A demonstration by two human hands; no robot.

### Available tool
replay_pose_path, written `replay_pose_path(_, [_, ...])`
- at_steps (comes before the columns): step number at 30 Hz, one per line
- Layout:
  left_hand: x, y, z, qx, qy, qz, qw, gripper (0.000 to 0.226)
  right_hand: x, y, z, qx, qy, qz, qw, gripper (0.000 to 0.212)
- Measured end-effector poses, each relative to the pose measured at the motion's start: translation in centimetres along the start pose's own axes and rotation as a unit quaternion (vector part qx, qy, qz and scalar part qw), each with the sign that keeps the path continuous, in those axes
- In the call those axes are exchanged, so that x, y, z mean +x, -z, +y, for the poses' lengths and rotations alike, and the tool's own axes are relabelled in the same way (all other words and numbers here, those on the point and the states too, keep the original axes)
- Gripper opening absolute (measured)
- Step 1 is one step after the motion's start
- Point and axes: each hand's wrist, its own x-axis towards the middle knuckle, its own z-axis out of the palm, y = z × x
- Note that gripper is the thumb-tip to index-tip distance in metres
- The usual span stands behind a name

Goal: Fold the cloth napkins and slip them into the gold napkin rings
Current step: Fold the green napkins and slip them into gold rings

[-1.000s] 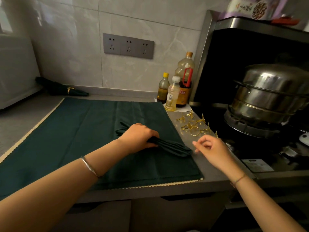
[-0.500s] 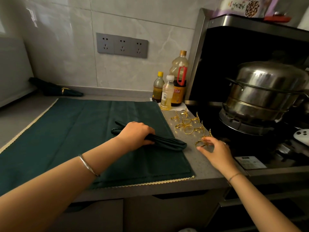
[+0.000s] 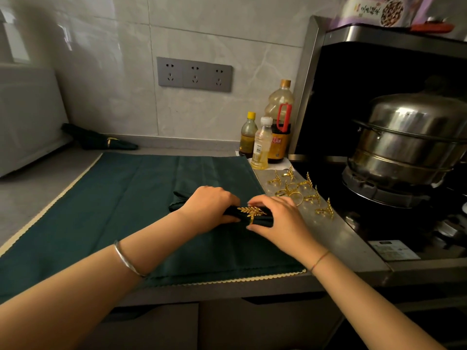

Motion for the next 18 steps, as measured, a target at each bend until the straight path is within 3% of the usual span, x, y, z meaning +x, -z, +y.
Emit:
replay_pose_path(7, [-1.9, -0.1, -1.9, -0.003, 0.034, -0.026, 0.999, 0.030, 0.3, -1.2, 0.2, 0.009, -0.023, -0.059, 0.998, 0.048])
replay_pose_path(13, [-2.1, -0.8, -1.4, -0.056, 0.006, -0.032, 0.998, 0.062, 0.5, -1.9, -0.6, 0.017, -0.004, -0.041, 0.999, 0.028])
replay_pose_path(18, [-1.9, -1.3, -1.2, -0.106, 0.005, -0.020, 0.994, 0.044, 0.7, -1.9, -1.1, 0.037, 0.002, -0.018, 0.999, 0.023])
